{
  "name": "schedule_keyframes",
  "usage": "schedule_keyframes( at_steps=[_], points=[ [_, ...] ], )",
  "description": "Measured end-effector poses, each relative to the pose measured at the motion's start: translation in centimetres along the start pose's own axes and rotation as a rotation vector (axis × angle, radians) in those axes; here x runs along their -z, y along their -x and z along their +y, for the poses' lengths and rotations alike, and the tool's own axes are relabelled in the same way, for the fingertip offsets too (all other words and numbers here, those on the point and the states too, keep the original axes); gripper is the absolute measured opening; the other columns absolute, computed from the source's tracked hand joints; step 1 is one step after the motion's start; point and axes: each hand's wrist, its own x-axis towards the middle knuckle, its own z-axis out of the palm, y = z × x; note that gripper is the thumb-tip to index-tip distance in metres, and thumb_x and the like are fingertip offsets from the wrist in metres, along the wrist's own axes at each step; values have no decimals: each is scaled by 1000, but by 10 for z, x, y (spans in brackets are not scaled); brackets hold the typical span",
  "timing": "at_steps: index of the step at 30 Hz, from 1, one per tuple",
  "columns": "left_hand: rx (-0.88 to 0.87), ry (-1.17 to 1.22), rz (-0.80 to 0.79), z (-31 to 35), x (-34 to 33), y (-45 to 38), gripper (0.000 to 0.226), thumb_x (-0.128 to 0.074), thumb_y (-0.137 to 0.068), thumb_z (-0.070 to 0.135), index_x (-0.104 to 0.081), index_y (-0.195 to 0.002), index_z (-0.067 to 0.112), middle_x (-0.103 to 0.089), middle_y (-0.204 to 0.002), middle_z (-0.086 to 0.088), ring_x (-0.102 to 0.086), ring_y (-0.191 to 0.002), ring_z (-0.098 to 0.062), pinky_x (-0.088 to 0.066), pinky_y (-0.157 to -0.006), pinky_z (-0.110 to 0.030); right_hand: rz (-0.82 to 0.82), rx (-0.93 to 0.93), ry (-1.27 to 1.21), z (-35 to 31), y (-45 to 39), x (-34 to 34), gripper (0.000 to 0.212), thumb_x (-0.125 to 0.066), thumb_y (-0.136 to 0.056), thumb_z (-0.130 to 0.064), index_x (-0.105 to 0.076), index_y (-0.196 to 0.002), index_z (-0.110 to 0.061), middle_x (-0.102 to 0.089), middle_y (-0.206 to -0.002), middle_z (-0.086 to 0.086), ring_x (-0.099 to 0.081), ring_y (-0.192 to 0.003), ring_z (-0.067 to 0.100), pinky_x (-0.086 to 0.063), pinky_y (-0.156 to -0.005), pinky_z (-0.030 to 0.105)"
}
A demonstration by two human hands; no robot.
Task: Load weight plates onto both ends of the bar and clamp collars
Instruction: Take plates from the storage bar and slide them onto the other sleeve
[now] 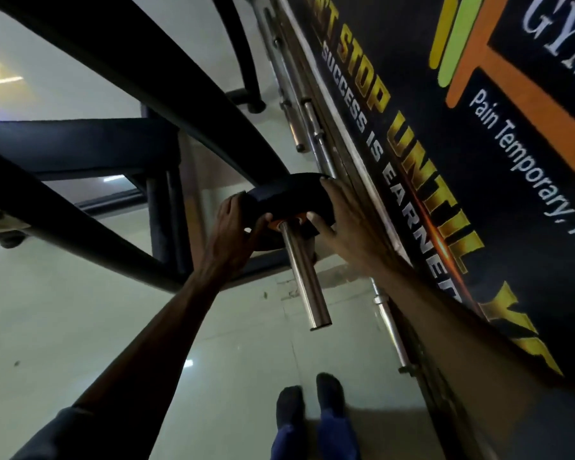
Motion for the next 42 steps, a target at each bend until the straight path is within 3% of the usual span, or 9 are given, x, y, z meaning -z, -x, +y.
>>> schedule_keyframes(
  at_steps=[4, 8, 12, 14, 19, 23, 31, 36, 42],
  points=[
    [-4, -13, 63, -13, -18, -19, 37, -57, -105, 42, -55, -118, 7, -58, -111, -7, -44, -100, -8, -32, -80, -10, -74, -42, -59, 31, -43, -21, 74, -48, -101, -59, -27, -160, -19, -29, -166, 6, -30, -152, 24, -27, -118, 32],
    [76, -44, 88, -20, -25, -30, 41, -56, -103, 50, -53, -107, 9, -54, -99, 0, -50, -89, -16, -34, -75, -27, -60, -8, -154, 51, -63, -34, 66, -57, -99, -55, -43, -152, -17, -46, -153, 7, -44, -141, 23, -33, -109, 27],
    [84, -27, 102, -19, -28, -30, 39, -57, -105, 42, -54, -108, 3, -57, -99, -7, -53, -91, -22, -40, -76, -36, -80, 21, -224, 63, -76, -37, 58, -68, -94, -50, -56, -135, -11, -62, -131, 10, -56, -123, 25, -40, -96, 23],
    [89, -18, 99, -16, -29, -29, 38, -57, -106, 38, -54, -108, 0, -58, -102, -14, -54, -94, -27, -43, -80, -40, -96, 41, -224, 64, -78, -36, 57, -68, -94, -50, -56, -133, -10, -61, -129, 9, -56, -122, 25, -42, -95, 26],
    [78, -50, 109, -4, -29, -13, 37, -55, -107, 31, -53, -107, -6, -57, -103, -21, -53, -96, -34, -38, -83, -35, -78, 88, -225, 62, -65, -33, 55, -67, -95, -49, -56, -131, -10, -59, -127, 9, -55, -120, 26, -48, -97, 40],
    [68, -55, 129, 1, -34, 16, 49, -45, -105, 44, -53, -107, -5, -57, -100, -19, -52, -92, -33, -42, -80, -42, -71, 99, -190, 60, -42, -33, 58, -67, -93, -54, -56, -131, -12, -59, -128, 7, -55, -119, 25, -48, -98, 41],
    [40, -22, 150, 9, -58, 104, 36, -46, -108, 34, -52, -112, -2, -56, -104, -16, -52, -95, -29, -43, -85, -42, -18, 154, -192, 56, 46, -31, 55, -67, -92, -54, -60, -128, -14, -63, -124, 5, -59, -117, 23, -49, -100, 38],
    [23, 48, 140, 15, -69, 154, 26, -50, -108, 27, -51, -110, 0, -53, -102, -13, -50, -93, -29, -42, -82, -39, -7, 138, -186, 51, 102, -30, 55, -66, -91, -56, -59, -123, -13, -63, -119, 3, -60, -111, 19, -50, -94, 32],
    [6, 136, 113, 38, -65, 246, 32, -48, -106, 32, -52, -114, 2, -51, -105, -7, -48, -96, -24, -43, -83, -37, -11, 56, -221, 25, 203, -4, 61, -64, -91, -61, -64, -126, -12, -64, -123, 4, -59, -119, 21, -52, -101, 41]
  ],
)
